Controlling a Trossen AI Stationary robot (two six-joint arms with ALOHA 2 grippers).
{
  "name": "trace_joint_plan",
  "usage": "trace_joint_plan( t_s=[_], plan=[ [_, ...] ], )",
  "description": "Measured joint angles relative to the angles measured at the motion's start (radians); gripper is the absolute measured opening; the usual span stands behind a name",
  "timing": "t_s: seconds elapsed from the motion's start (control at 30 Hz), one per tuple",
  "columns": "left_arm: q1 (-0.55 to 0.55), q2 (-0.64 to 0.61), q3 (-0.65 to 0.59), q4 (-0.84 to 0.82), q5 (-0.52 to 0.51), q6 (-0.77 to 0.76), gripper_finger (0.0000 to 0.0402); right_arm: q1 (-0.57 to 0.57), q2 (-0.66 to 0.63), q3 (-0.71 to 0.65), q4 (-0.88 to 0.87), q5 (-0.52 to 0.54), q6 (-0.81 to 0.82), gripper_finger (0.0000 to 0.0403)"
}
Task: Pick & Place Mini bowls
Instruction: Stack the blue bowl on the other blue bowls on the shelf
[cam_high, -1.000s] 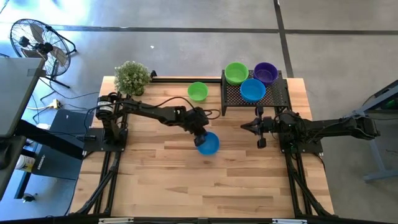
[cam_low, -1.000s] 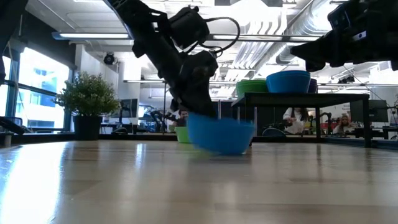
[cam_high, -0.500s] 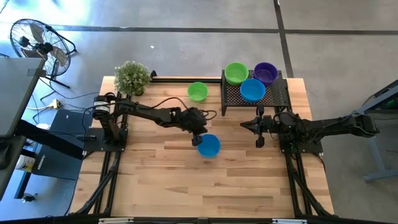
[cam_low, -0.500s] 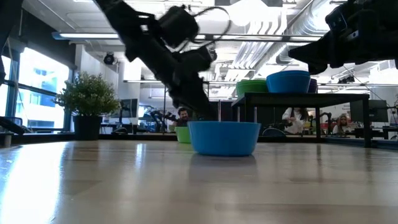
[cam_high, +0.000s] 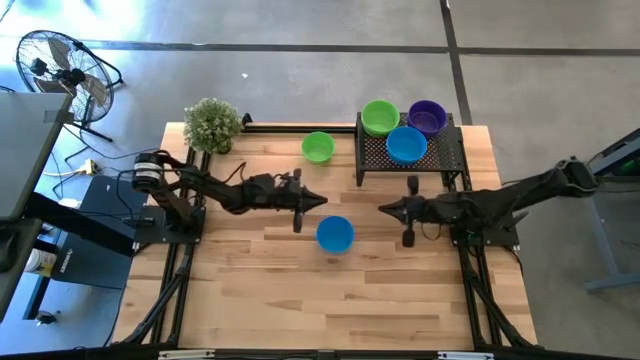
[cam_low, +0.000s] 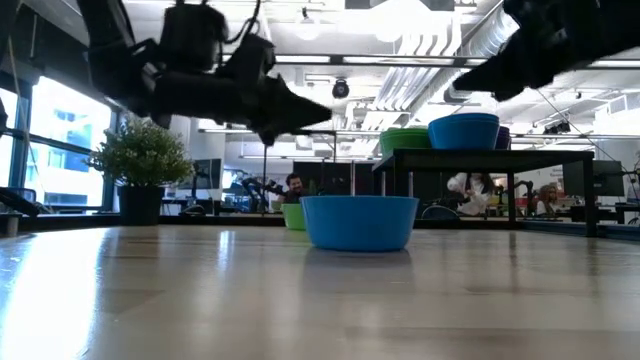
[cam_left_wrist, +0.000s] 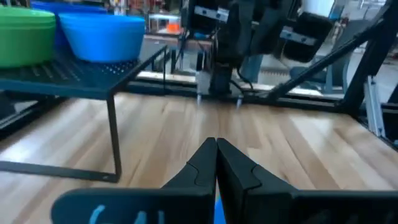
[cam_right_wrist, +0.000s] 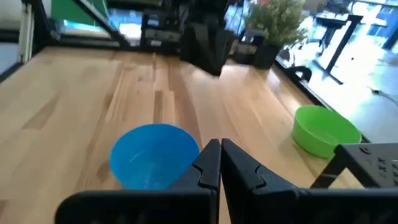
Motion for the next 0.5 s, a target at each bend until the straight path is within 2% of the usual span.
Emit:
trace_joint_plan(
  t_s=[0.17,0.3,0.5],
  plan=[
    [0.0,0.004,-0.041,0.012,0.007,0.003,0.0001,0.019,0.149,0.147,-0.167,0.033,0.09,0.0001],
    [0.0,0.003,-0.041,0.011,0.004,0.003,0.0001,0.019,0.266,0.287,-0.316,0.019,0.174,0.0007],
    [0.0,0.003,-0.041,0.011,-0.022,0.01,0.0001,0.024,0.434,0.497,-0.532,-0.017,0.216,0.0066]
  ],
)
